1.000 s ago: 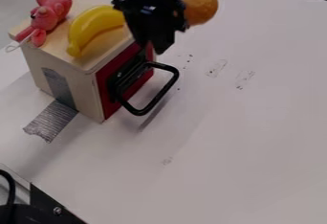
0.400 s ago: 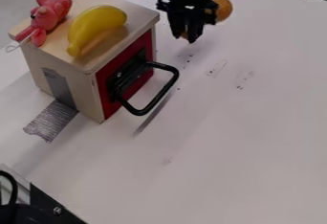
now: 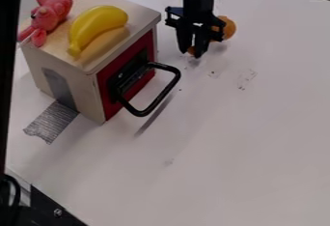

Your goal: Move the chicken leg to the upper side of the table

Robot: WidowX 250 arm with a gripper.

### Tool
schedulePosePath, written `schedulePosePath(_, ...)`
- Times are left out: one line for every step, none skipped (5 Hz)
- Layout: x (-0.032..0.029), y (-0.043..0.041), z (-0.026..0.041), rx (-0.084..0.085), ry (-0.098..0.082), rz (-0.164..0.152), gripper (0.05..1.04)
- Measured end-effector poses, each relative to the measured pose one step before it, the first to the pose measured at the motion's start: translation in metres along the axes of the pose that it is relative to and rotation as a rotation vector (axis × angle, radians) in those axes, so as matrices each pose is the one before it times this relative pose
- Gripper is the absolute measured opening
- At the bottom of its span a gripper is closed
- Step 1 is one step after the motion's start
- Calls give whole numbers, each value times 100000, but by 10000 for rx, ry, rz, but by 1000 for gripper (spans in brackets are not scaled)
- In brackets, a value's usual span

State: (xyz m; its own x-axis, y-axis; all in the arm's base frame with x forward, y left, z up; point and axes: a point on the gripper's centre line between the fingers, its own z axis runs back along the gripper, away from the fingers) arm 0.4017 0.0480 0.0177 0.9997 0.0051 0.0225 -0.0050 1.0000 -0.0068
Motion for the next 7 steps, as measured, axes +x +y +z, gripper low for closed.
schedulePosePath(18, 68, 668, 214, -116, 135, 721)
schedulePosePath(186, 97, 4854, 84, -747, 160, 960)
schedulePosePath(477, 490, 3614, -87, -391, 190, 997)
schedulePosePath(196, 106, 2353, -160, -32, -239, 997)
schedulePosePath(123, 429, 377, 56, -103, 34, 997)
schedulePosePath(6, 0, 62, 2, -15, -31, 997)
schedulePosePath(-37, 59, -61, -1, 30, -15, 997)
